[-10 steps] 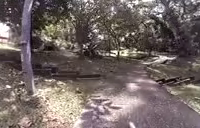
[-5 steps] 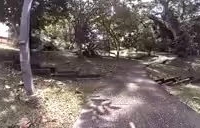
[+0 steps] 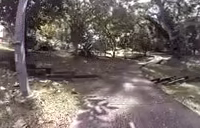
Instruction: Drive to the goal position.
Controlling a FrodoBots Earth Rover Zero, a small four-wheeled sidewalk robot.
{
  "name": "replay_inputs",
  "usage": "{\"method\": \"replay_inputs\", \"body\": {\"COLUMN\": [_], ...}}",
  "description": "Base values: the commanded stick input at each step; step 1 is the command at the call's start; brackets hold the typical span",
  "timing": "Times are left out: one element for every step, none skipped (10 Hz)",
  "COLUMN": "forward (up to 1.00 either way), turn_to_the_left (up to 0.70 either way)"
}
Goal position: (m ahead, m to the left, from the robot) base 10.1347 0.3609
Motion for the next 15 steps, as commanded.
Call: {"method": "replay_inputs", "body": {"forward": [0.0, 0.0, 0.0, 0.0, 0.0, 0.0, 0.0, 0.0, 0.0, 0.0, 0.0, 0.0, 0.0, 0.0, 0.0], "turn_to_the_left": [-1.0, -1.0, -1.0, -1.0, -1.0, -1.0, -1.0, -1.0, -1.0, -0.27, -0.07, 0.0, 0.0, 0.0, 0.0]}}
